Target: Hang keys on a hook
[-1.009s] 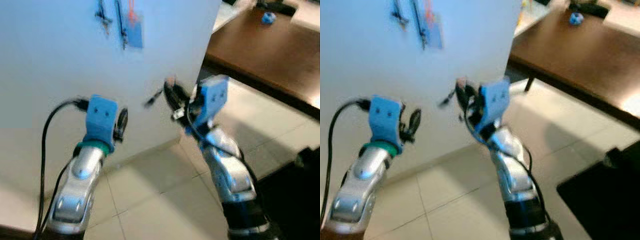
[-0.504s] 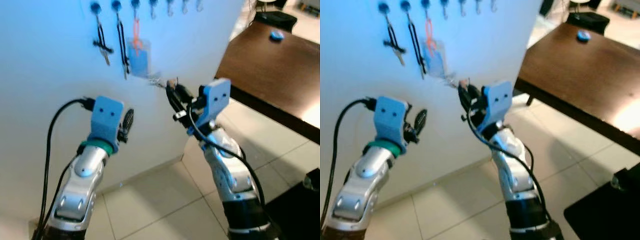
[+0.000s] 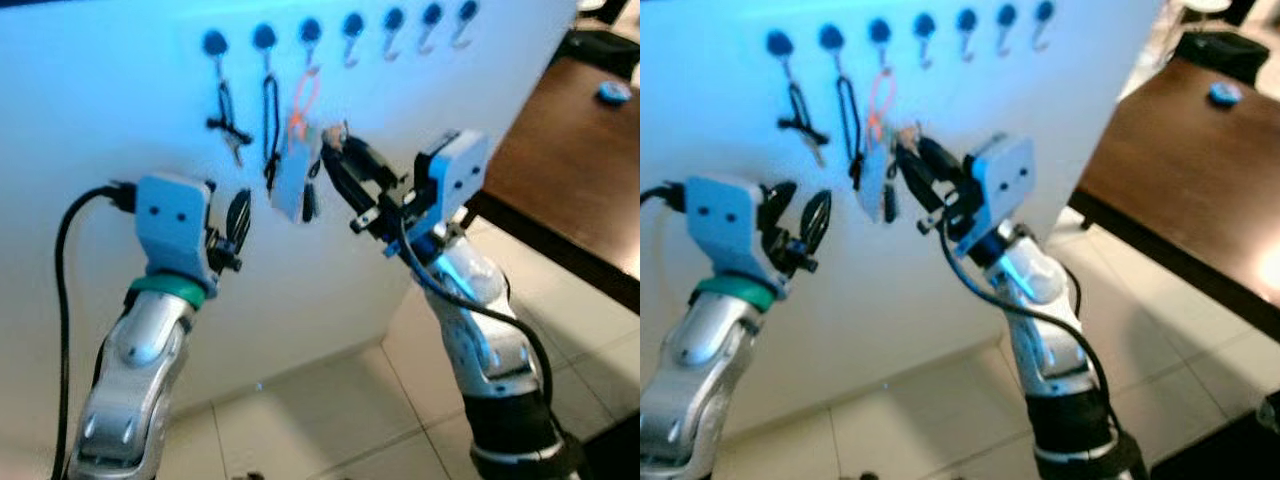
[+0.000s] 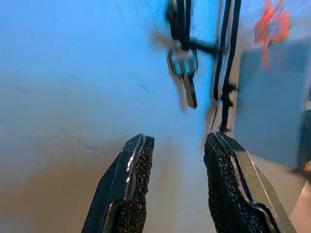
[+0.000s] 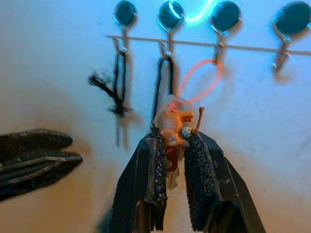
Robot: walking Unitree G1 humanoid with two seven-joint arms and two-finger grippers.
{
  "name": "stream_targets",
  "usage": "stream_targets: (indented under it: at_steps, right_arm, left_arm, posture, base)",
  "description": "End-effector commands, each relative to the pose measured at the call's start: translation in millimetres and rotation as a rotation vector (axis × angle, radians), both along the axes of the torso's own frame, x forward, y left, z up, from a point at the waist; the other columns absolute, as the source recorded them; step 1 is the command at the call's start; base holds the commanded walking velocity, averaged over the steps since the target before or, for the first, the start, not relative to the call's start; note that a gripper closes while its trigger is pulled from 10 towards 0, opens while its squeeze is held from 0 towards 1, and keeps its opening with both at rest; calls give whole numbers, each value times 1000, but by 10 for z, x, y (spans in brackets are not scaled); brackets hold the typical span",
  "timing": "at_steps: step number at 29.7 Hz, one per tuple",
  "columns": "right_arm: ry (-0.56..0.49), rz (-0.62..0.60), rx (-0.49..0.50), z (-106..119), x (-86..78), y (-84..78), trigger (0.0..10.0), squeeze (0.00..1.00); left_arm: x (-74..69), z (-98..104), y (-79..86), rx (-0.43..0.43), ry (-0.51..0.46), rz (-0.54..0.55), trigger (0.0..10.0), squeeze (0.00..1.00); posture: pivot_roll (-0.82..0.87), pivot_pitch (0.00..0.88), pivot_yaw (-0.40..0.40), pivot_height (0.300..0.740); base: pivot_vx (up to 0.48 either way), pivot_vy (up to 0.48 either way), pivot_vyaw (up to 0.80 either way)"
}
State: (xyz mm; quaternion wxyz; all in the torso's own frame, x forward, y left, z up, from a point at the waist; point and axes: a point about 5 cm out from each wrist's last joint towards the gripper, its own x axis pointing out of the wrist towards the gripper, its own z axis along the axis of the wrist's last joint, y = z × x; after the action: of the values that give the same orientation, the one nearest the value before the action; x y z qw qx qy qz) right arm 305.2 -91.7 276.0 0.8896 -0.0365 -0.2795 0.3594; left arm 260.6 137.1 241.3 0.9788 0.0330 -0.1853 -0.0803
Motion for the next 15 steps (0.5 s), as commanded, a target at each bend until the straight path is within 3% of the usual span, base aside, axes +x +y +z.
stream_targets:
  at_steps: [1, 5, 12, 15]
  right_arm:
    - [-25, 34, -6, 64, -69, -23, 10000, 0]
    - [-21, 28, -14, 68, -70, -73, 10000, 0]
    - [28, -74, 7, -10, 15, -285, 10000, 0]
    - [18, -108, 17, 23, 34, -347, 10000, 0]
  left_arm:
    - [-134, 23, -20, -1, -5, -44, 10000, 0]
    - [-234, 43, -17, 19, -10, -64, 10000, 0]
    - [-374, 212, 19, 229, -126, -43, 10000, 0]
    - [-376, 274, 28, 240, -145, -38, 10000, 0]
  posture:
    - [-44, 106, 89, 740]
    - [-40, 107, 85, 740]
    - [-28, 109, 79, 740]
    - [-30, 107, 81, 740]
  base:
    - [0, 0, 0]
    - [0, 0, 0]
    - [0, 0, 0]
    - [0, 0, 0]
